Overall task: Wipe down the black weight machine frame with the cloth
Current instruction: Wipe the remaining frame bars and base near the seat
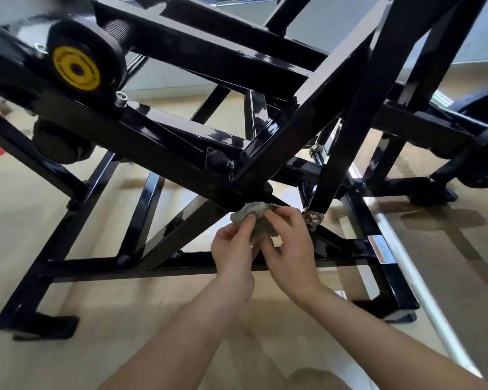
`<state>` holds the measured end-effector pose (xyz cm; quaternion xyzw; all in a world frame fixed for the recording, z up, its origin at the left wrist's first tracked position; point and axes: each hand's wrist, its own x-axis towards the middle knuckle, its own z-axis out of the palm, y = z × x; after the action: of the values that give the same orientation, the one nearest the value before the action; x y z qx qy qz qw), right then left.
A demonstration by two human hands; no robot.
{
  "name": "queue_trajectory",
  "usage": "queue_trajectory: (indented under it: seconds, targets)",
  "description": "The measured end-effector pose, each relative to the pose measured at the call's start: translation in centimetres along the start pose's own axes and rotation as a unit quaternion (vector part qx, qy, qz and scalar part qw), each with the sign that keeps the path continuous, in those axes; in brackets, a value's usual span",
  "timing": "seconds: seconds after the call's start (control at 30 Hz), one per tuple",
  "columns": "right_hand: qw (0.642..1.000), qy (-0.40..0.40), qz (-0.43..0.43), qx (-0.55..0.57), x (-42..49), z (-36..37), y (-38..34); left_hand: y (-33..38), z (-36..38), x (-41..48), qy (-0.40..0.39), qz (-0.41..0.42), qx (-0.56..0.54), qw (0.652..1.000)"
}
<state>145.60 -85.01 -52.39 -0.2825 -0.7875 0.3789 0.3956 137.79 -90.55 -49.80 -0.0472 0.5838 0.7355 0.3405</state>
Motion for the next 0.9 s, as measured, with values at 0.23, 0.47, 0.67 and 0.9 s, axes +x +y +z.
queue_trajectory:
  seconds: [0.23,0.47,0.67,0.9]
  targets:
    - [1.000,0.006,-0.012,0.027,1.2,0.2,-0.7,2.0,-0.3,0.0,0.042,0.074,0.006,0.996]
    - [0.992,0.008,-0.116,0.049,2.6,2.6,-4.4,6.0,-1.4,-0.9,0.056,0.190,-0.022,0.980]
    - [0.972,-0.006,-0.231,0.042,3.8,3.7,-7.4,8.1,-2.0,-2.8,0.048,0.283,-0.033,0.957]
    - [0.973,-0.105,-0.206,-0.019,6.9,4.8,-11.0,10.7,-2.7,-3.0,0.069,0.295,-0.119,0.946]
